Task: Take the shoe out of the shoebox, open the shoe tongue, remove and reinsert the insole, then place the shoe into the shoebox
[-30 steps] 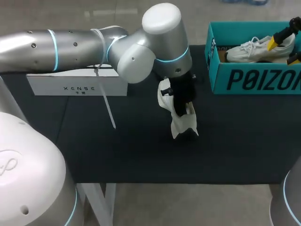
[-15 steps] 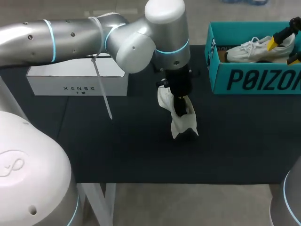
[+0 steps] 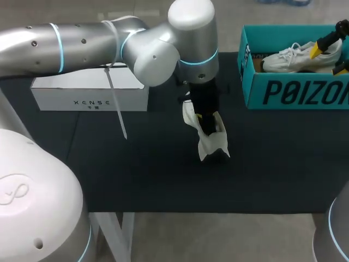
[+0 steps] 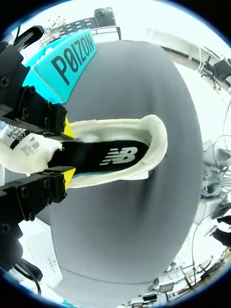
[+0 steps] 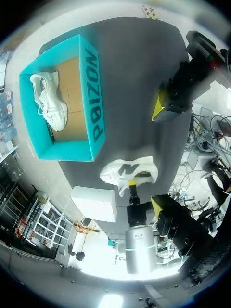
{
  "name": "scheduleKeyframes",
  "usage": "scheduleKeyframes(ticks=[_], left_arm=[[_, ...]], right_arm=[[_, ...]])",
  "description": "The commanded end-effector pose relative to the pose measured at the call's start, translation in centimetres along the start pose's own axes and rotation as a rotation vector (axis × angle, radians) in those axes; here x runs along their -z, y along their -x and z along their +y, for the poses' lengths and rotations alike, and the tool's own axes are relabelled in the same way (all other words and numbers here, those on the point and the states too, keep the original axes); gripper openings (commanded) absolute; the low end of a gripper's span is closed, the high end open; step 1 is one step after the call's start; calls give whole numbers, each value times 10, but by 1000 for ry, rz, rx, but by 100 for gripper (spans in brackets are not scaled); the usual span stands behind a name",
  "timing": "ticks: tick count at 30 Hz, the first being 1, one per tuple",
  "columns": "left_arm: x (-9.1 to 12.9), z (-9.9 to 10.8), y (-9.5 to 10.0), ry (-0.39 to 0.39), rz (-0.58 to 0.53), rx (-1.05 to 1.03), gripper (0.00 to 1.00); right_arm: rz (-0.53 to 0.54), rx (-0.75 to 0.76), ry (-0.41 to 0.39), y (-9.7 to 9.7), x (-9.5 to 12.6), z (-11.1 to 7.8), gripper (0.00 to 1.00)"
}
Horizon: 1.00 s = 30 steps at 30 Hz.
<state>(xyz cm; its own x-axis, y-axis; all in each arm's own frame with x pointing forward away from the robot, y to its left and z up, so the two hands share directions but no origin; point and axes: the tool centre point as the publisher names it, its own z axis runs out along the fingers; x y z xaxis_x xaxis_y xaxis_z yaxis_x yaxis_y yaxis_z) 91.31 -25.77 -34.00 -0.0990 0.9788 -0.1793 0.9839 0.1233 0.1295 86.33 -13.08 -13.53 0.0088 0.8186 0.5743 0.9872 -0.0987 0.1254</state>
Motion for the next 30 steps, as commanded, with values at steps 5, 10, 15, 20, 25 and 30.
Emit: scheduleKeyframes(ticks=[5,10,15,20,25,30], left_arm=[[2,-6,2,-12,5,-16,81],[2,-7,1,-20,13,-30,100],[2,-7,0,-18,23,-31,100],[5,-7,0,-13,24,-39,100],[4,-1,2,-9,31,-29,100],[3,0,4,-11,27,-23,100]], right_arm=[[-1,0,-1,0,0,1,100],[-1,0,-1,0,0,1,100],[-1,0,-1,0,0,1,100],[-1,0,-1,0,0,1,100],[-1,0,-1,0,0,1,100],[-1,0,-1,0,0,1,100]])
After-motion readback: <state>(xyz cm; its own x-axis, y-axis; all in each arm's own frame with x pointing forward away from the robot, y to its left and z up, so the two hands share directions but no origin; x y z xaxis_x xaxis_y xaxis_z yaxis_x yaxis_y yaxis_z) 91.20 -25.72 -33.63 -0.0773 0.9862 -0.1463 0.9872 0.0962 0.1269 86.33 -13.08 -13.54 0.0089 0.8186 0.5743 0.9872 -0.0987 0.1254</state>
